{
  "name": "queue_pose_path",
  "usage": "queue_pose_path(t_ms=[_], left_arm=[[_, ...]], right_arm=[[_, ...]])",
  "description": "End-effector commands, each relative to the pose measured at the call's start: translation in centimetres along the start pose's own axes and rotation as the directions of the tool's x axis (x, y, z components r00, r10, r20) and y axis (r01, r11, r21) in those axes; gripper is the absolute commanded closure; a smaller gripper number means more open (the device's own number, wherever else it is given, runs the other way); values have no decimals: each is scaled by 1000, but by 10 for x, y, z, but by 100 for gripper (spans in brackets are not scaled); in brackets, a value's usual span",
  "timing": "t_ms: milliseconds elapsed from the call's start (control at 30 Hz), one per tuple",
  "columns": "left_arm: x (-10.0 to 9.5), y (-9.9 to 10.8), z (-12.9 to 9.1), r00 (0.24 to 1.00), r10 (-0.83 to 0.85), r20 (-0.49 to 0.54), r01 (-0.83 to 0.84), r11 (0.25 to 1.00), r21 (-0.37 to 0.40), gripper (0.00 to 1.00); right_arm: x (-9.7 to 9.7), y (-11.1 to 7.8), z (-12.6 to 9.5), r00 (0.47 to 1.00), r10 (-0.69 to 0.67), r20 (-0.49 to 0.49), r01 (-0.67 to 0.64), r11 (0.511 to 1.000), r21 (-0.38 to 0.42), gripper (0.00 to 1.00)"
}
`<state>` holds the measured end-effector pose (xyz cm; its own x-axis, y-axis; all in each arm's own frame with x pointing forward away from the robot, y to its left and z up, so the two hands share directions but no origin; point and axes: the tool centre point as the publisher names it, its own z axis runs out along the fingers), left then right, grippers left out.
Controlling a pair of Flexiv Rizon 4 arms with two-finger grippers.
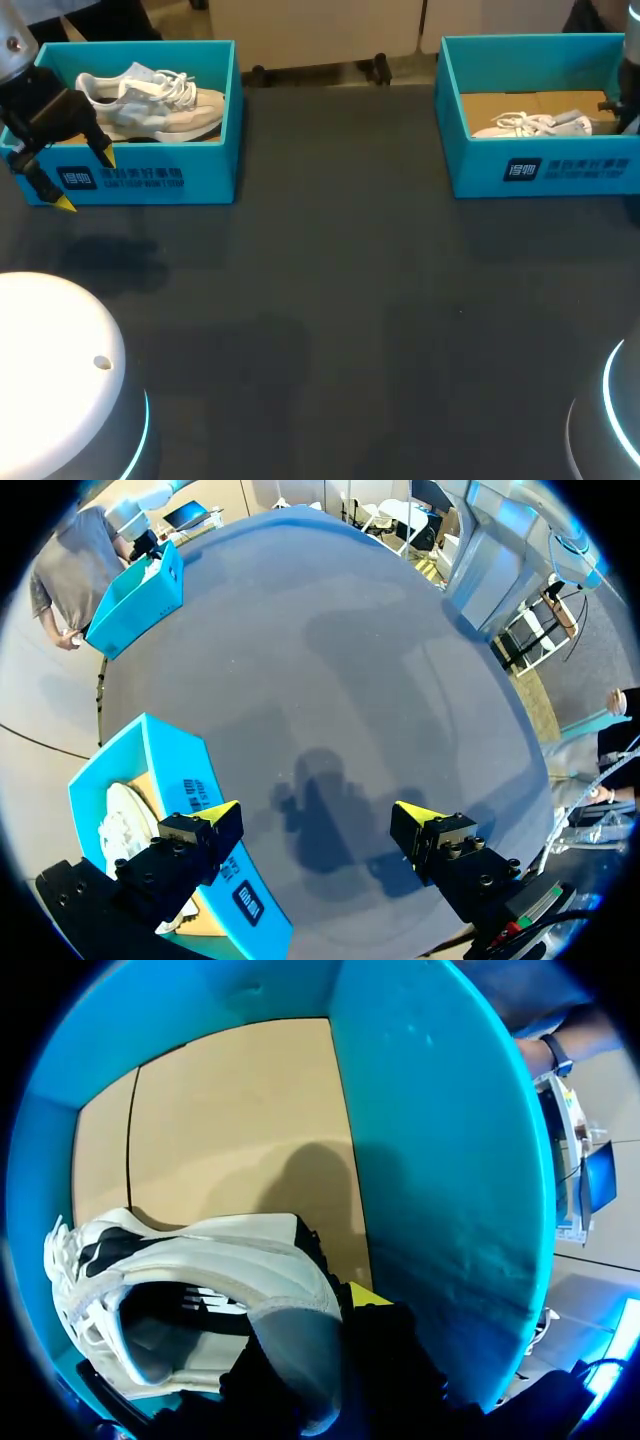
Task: Take the shoe out of the shoebox, open the shoe tongue, remove and reinsert the insole, then place the shoe into the shoebox
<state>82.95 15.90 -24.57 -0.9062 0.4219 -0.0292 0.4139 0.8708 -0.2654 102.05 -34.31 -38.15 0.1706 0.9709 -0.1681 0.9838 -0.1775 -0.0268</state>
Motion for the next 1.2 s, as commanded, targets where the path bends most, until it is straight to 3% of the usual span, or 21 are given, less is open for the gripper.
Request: queue_pose_path(t_ms=[33, 67, 100, 167, 200, 267, 600, 800, 1200], left_arm=[[0, 0, 0, 1000, 1, -2, -1, 1000, -4, 0], [0, 0, 0, 1000, 1, -2, -1, 1000, -4, 0], [0, 0, 0, 1000, 1, -2, -1, 1000, -4, 0], [0, 0, 0, 1000, 1, -2, -1, 1000, -4, 0], [0, 0, 0, 1000, 1, -2, -1, 1000, -4, 0], [0, 0, 0, 1000, 1, -2, -1, 1000, -4, 0], [0, 0, 0, 1000, 1, -2, -1, 1000, -4, 0], [0, 0, 0, 1000, 1, -2, -1, 1000, -4, 0], [0, 0, 0, 1000, 1, -2, -1, 1000, -4, 0]], right_arm=[[3, 5, 3, 1000, 6, -3, -6, 1000, 6, 99], [4, 5, 2, 1000, 8, -1, -8, 1000, 5, 74], [4, 4, 0, 1000, 10, 1, -10, 1000, 4, 62], [4, 4, -3, 1000, 11, 5, -11, 1000, 3, 53], [4, 3, -5, 1000, 12, 9, -12, 1000, 2, 12], [4, 3, -9, 1000, 14, 15, -14, 1000, -2, 0], [1, 3, -37, 999, 35, 30, -34, 999, -15, 0], [-4, -2, -72, 996, 67, 55, -65, 997, -40, 0], [-5, -17, -136, 996, 85, 8, -85, 995, -50, 0]])
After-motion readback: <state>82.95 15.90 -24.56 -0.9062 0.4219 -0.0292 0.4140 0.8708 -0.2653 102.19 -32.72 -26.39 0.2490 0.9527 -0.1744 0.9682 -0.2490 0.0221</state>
